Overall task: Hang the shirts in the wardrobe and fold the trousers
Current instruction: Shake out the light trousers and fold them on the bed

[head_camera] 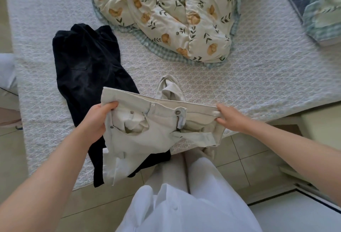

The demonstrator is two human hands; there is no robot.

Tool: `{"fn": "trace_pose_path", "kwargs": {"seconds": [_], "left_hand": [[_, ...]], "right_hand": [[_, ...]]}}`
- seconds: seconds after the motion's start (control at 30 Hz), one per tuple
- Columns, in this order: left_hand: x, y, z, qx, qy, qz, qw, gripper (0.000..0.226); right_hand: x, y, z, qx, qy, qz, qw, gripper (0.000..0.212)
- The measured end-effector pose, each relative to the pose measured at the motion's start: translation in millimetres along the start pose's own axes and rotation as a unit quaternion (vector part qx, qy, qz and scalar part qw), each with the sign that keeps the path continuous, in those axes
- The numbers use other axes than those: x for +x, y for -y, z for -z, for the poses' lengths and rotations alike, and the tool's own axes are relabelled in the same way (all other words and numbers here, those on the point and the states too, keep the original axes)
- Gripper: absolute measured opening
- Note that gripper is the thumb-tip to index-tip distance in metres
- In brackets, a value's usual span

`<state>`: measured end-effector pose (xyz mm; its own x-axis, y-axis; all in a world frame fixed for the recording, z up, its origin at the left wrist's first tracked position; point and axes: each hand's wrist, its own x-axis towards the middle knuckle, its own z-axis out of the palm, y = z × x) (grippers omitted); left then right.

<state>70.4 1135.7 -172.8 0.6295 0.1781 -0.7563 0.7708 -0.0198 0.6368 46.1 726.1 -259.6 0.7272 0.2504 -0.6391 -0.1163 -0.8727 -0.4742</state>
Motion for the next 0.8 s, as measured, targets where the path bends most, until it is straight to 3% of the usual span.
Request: {"fn": "trace_pose_path", "kwargs": {"seconds": [0.17, 0.27, 0.53, 0.8], "left_hand": [[0.2, -25.5, -60.4, 0.03, 0.033, -0.004, 0.999, 0.016], [-2.4, -38.6, -101.2, 0.047, 0.049, -0.011, 0.998, 0.015], [-39.6, -71.8, -236.6, 0.122, 0.106, -0.069, 0.984, 0.044], [-73.7, -106.5, -374.4, 0.162, 0.131, -0.158, 0.965, 0.03]], "right_hand": [[-30.9, -34.5, 5.1, 0.103, -0.032, -0.051, 0.993, 0.021], [-54.9, -56.5, 17.8, 0.196, -0.094, -0.079, 0.973, 0.027], [-128.5, -128.5, 66.0, 0.42, -0.217, -0.145, 0.869, 0.037], [-194.9, -199.8, 117.3, 0.554, -0.304, -0.138, 0.763, 0.028]]}}
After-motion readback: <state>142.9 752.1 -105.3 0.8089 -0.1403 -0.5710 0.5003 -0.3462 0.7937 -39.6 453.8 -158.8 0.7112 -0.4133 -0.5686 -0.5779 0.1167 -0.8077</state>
